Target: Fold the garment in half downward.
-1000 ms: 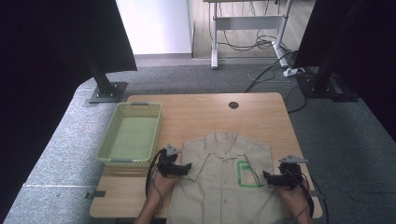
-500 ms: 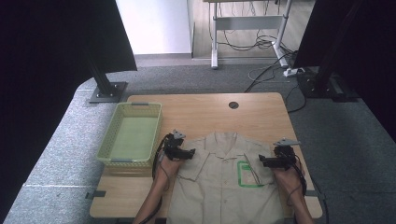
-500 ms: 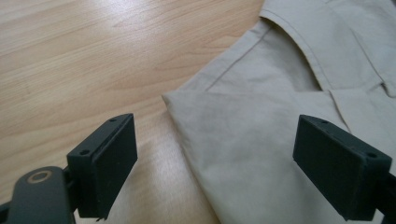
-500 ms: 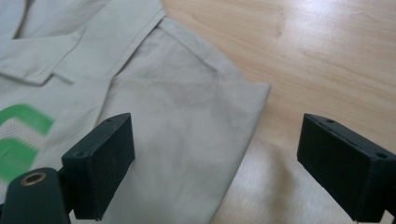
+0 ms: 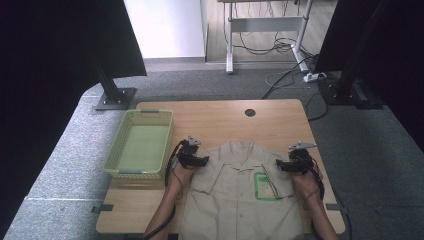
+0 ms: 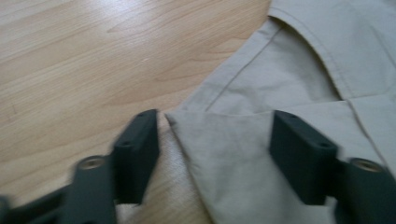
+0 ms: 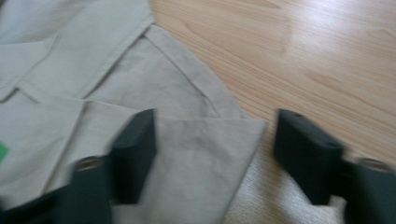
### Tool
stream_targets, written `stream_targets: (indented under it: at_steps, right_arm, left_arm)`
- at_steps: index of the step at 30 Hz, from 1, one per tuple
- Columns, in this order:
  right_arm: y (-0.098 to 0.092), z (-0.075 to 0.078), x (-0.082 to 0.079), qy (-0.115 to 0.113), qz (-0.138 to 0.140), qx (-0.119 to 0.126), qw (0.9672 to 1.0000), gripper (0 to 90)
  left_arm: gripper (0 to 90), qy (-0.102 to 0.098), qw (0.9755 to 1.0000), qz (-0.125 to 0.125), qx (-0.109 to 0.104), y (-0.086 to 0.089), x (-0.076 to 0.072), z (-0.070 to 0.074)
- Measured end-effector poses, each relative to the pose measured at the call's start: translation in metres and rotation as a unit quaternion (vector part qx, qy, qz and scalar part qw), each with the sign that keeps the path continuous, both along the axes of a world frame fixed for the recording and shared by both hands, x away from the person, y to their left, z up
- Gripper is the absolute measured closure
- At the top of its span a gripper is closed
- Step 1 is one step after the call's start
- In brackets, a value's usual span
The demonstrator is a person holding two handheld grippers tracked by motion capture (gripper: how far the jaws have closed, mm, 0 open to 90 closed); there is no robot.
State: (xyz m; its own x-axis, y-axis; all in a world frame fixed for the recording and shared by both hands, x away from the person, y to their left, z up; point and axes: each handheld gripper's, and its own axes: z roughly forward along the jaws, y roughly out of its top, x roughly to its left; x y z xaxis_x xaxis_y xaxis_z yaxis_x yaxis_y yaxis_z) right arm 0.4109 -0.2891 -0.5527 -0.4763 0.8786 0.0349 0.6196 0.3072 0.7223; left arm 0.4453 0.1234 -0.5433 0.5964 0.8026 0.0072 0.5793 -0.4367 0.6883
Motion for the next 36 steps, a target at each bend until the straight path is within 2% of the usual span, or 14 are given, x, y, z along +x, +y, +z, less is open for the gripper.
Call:
stream_targets:
  at_steps: [1, 2, 3, 13, 23, 24, 26, 27, 28, 29, 31, 33, 35, 36]
  right_arm:
    - [0.000, 0.000, 0.000, 0.000, 0.000, 0.000, 1.0000, 56.0]
    - [0.002, 0.002, -0.004, 0.010, 0.011, 0.011, 0.9998, 78.4]
    - [0.002, 0.002, -0.004, 0.014, 0.013, 0.017, 0.9997, 82.1]
    - [0.009, 0.011, 0.000, 0.010, 0.017, -0.014, 0.9997, 86.9]
    - [0.009, 0.053, 0.025, -0.055, 0.001, -0.006, 0.9984, 87.5]
    - [0.006, 0.079, 0.029, -0.097, -0.005, -0.005, 0.9952, 87.6]
    - [0.006, 0.079, 0.029, -0.097, -0.005, -0.005, 0.9952, 87.6]
    - [0.005, 0.087, 0.029, -0.111, -0.006, -0.004, 0.9938, 87.6]
    - [0.005, 0.087, 0.029, -0.111, -0.006, -0.004, 0.9938, 87.6]
    - [0.002, 0.112, 0.021, -0.158, -0.002, -0.002, 0.9875, 87.7]
    - [0.000, 0.126, 0.005, -0.192, 0.004, 0.002, 0.9814, 87.7]
    - [-0.004, 0.121, -0.027, -0.217, 0.018, 0.016, 0.9759, 87.7]
    - [-0.005, 0.115, -0.037, -0.216, 0.022, 0.022, 0.9759, 87.7]
    - [-0.005, 0.115, -0.037, -0.216, 0.022, 0.022, 0.9759, 87.6]
  left_arm:
    - [41.3, 0.001, 0.9999, -0.010, -0.007, -0.004, -0.004, 0.002]
    - [64.5, 0.004, 0.9998, -0.016, -0.010, -0.004, -0.004, 0.002]
    - [72.7, 0.009, 0.9996, -0.019, -0.016, -0.005, -0.004, 0.002]
    - [87.7, 0.002, 0.9994, -0.013, -0.031, -0.006, 0.002, 0.010]
    - [88.0, -0.073, 0.9952, -0.019, -0.062, -0.008, 0.029, 0.074]
    - [88.0, -0.098, 0.9927, -0.021, -0.068, -0.007, 0.032, 0.091]
    - [88.0, -0.110, 0.9910, -0.022, -0.072, -0.005, 0.032, 0.099]
    - [88.0, -0.149, 0.9844, -0.026, -0.089, 0.001, 0.027, 0.122]
    - [88.0, -0.149, 0.9844, -0.026, -0.089, 0.001, 0.027, 0.122]
    - [88.0, -0.175, 0.9783, -0.038, -0.105, 0.007, 0.014, 0.132]
    - [88.0, -0.175, 0.9783, -0.038, -0.105, 0.007, 0.014, 0.132]
    - [87.9, -0.190, 0.9718, -0.066, -0.123, 0.020, -0.022, 0.117]
    - [87.8, -0.190, 0.9718, -0.066, -0.123, 0.020, -0.022, 0.117]
    - [87.8, -0.170, 0.9746, -0.074, -0.126, 0.025, -0.044, 0.093]
